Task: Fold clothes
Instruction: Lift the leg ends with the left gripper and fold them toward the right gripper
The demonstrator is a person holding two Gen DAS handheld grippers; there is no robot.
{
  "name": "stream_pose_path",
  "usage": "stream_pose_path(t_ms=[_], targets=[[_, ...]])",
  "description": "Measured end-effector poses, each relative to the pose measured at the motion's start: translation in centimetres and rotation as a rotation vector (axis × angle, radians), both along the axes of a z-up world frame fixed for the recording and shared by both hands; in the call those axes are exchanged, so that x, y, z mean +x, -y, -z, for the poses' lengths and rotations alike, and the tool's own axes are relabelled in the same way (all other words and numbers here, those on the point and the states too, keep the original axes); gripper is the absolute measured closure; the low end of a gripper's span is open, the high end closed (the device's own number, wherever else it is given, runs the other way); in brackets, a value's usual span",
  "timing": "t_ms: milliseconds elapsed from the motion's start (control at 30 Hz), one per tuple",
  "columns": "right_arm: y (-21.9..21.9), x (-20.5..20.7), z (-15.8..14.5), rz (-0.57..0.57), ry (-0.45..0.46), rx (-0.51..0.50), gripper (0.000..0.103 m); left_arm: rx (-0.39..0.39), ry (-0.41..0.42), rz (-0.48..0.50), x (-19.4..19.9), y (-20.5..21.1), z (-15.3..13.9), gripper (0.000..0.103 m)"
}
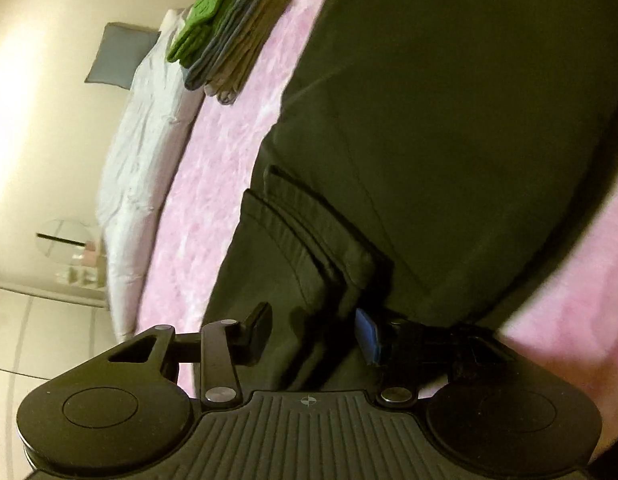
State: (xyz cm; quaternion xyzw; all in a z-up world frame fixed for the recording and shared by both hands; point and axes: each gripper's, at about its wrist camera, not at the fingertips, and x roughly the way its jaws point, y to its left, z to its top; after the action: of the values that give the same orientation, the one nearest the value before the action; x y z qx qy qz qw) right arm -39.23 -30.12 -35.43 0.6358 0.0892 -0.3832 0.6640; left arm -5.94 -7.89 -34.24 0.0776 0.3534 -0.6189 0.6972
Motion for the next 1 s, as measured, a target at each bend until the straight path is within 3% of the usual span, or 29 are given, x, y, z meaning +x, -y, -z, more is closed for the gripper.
stream_pose_path(t_ms=[67, 267, 367, 433, 533, 600, 700, 867, 933, 1000], targets=[[-0.2, 0.9, -0.4, -0.017, -0.037, -0.057, 0.093, -0.014, -0.029, -0.009, 0.5, 0.0, 0.0, 0.077], [-5.0, 0.6, -5.1, -0.053, -0.102, -0.445, 0.095, -0.045, 0.010, 0.026, 0.4, 0.7, -1.1, 0.078], [-4.1, -0.6, -1.9, -0.011, -0.163, -0.288, 0.095, -0.037, 0.051, 0.073, -0.7, 2.0, -1.1, 0.078], [-3.9, -1.3, -0.2, 0.022, -0.144, -0.213, 0.095, -0.026, 0.080, 0.106, -1.5, 2.8, -1.2, 0.079], [-4.4, -0.5, -1.8, 0.003, -0.187, -0.318, 0.095, -0.009, 0.122, 0.160, -2.4, 3.8, -1.1, 0.080], [-3.9, -0.3, -1.2, -0.002, -0.205, -0.297, 0.095, 0.043, 0.148, 0.217, -3.1, 4.8, -0.4, 0.083], [-3.7, -0.4, -0.1, -0.004, -0.222, -0.274, 0.095, 0.141, 0.273, 0.292, -4.7, 5.3, 1.6, 0.084], [-4.7, 0.0, -0.6, -0.083, -0.335, -0.336, 0.091, 0.161, 0.280, 0.314, -4.7, 5.2, 2.3, 0.085], [-5.5, 0.4, -2.2, -0.057, -0.447, -0.392, 0.062, 0.160, 0.295, 0.324, -4.8, 5.1, 2.3, 0.086], [-6.7, 1.1, -3.7, -0.009, -0.583, -0.516, 0.054, 0.156, 0.298, 0.324, -5.0, 5.0, 2.3, 0.088]])
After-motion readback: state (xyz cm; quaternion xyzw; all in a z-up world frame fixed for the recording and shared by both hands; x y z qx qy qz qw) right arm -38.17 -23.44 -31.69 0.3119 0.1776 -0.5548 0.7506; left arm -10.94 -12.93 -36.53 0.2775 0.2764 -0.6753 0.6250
